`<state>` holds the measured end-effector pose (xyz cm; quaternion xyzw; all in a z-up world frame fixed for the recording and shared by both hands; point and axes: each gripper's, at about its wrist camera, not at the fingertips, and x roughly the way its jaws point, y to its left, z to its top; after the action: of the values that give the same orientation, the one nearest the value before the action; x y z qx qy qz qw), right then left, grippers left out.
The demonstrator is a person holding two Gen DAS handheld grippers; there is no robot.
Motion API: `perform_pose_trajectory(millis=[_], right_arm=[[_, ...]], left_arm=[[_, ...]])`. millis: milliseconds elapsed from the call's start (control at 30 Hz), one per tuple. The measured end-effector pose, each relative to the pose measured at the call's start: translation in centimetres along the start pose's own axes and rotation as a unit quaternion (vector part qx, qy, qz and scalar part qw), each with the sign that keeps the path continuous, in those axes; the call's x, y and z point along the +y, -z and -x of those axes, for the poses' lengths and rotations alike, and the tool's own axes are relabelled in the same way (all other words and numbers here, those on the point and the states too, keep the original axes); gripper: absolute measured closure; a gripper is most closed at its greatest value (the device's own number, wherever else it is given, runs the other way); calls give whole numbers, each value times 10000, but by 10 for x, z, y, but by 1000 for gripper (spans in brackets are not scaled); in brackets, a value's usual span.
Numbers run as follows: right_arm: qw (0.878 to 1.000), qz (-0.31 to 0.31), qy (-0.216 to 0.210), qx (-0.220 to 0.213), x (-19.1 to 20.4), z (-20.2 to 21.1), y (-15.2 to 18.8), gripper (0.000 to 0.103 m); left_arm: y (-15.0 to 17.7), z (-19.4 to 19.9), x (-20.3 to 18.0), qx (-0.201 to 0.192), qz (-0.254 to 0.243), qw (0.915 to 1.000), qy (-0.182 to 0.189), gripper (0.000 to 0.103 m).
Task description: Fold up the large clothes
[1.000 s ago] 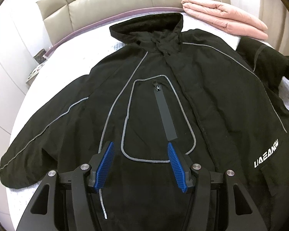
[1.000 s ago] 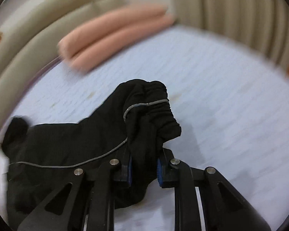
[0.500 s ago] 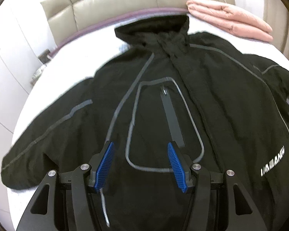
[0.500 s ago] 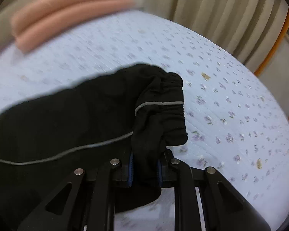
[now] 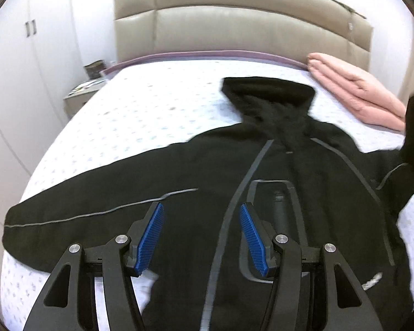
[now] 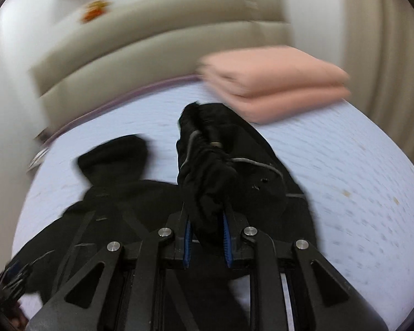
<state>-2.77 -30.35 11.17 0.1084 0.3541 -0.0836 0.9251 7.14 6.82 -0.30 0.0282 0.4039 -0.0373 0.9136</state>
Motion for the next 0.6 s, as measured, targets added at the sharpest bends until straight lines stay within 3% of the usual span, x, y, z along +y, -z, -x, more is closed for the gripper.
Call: perform_pose_trajectory(millis=[100, 167, 267, 367, 467, 600], right_arm=[[9977, 549, -385, -4, 72, -5, 1, 81], [9948, 800, -625, 50, 112, -11, 8, 81], [9897, 1015, -959, 307, 166, -35, 27, 81], [9837, 1186, -1154, 707, 218, -71, 54, 81], [9751, 1484, -966, 1334, 259, -117, 95, 81], [9568, 1974, -593, 2051, 288, -178, 160, 79]], left_arm=[[-1, -10, 17, 48, 35, 9996, -258, 43], [-6, -11, 27, 29, 206, 9996, -179, 43], [-12, -7, 38, -55, 296, 9995, -134, 43], [-14, -4, 45, -225, 212, 9988, -373, 43], [-16, -5, 56, -270, 216, 9979, -548, 43], [-16, -17, 73, -23, 538, 9980, -332, 43]])
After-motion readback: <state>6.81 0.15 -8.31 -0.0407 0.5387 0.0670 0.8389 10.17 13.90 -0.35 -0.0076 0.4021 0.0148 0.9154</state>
